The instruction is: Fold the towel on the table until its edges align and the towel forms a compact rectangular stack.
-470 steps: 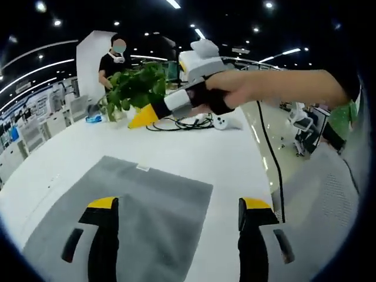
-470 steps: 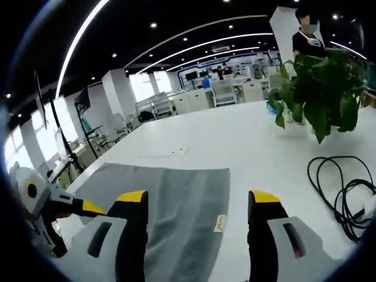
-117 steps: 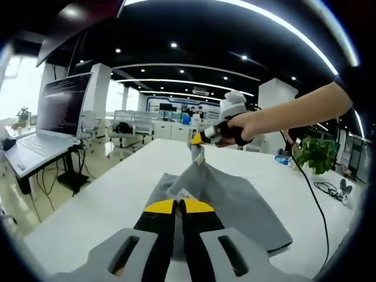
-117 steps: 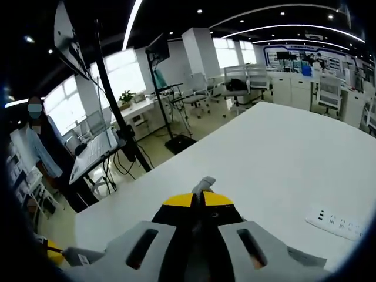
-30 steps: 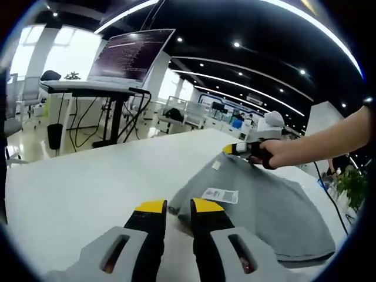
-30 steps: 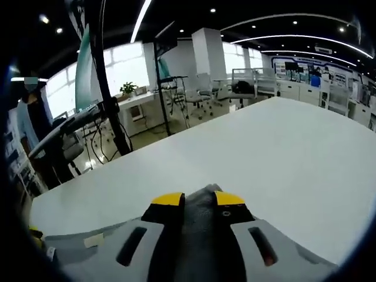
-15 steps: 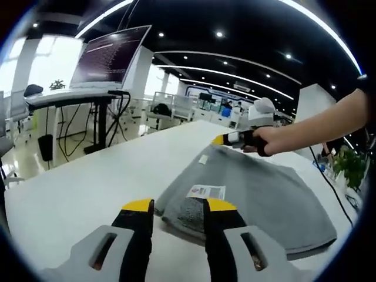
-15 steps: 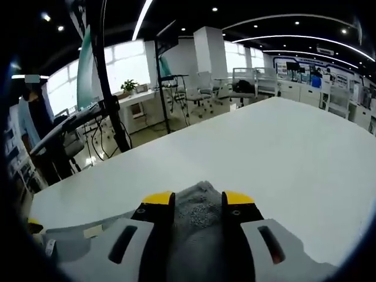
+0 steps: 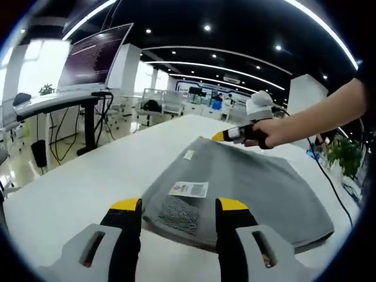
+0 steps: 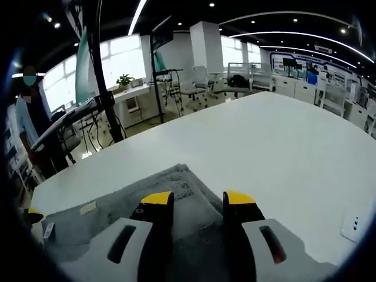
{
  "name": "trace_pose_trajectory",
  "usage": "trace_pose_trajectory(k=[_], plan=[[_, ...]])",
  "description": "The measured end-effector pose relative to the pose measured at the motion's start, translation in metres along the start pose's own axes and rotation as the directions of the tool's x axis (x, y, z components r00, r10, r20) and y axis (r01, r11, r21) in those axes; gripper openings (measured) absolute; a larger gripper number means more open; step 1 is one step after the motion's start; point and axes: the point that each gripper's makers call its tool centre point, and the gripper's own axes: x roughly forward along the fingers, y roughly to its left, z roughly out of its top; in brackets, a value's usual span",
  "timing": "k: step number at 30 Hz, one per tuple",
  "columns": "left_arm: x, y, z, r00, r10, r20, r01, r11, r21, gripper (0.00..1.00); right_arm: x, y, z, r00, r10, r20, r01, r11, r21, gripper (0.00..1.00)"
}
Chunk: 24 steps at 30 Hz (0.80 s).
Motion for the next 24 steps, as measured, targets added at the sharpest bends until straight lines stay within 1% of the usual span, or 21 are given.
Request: trace_pose_trajectory(k=[3, 5, 8, 10, 13, 15, 18, 21, 24], plan=[[0.0, -0.007, -0.003, 1.0, -0.021, -0.016, 0.022, 1.0, 0.012, 0.57, -0.009, -0.002, -0.005, 1.0, -0.002, -0.009, 0.002, 1.0, 0.002, 0.33], [0.0, -0.007, -0.004, 0.999, -0.026, -0.021, 0.027, 0.999, 0.019, 0.59, -0.013, -0.004, -0.007, 1.0, -0.004, -0.012, 0.004, 1.0, 0.002, 0.33], [0.0, -0.015, -0.005, 0.999, -0.039, -0.026, 0.04, 0.999, 0.032, 0.61, -0.019, -0.006, -0.008, 1.0, -0.007, -0.013, 0.007, 1.0, 0.0, 0.33], [0.0, -0.025, -0.008, 0.997, -0.057, -0.046, 0.059, 0.997, 0.041, 0.62, -0.024, -0.007, -0.009, 1.0, -0.006, -0.017, 0.006, 1.0, -0.004, 0.33], [0.001, -0.032, -0.011, 0.995, -0.081, -0.057, 0.084, 0.995, 0.058, 0.63, -0.032, -0.011, -0.013, 1.0, -0.01, -0.022, 0.009, 1.0, -0.009, 0.33], [0.001, -0.04, -0.014, 0.992, -0.101, -0.072, 0.106, 0.992, 0.067, 0.64, -0.036, -0.014, -0.016, 1.0, -0.014, -0.028, 0.014, 1.0, -0.005, 0.33], [0.0, -0.052, -0.015, 0.99, -0.121, -0.078, 0.127, 0.989, 0.075, 0.64, -0.043, -0.023, -0.023, 0.999, -0.023, -0.039, 0.023, 1.0, -0.004, 0.33], [-0.001, -0.06, -0.016, 0.986, -0.143, -0.088, 0.15, 0.985, 0.082, 0.65, -0.049, -0.032, -0.029, 0.998, -0.033, -0.046, 0.033, 0.999, -0.001, 0.33], [-0.003, -0.071, -0.018, 0.98, -0.17, -0.101, 0.181, 0.978, 0.106, 0.65, -0.055, -0.044, -0.033, 0.998, -0.047, -0.048, 0.047, 0.999, 0.009, 0.33]])
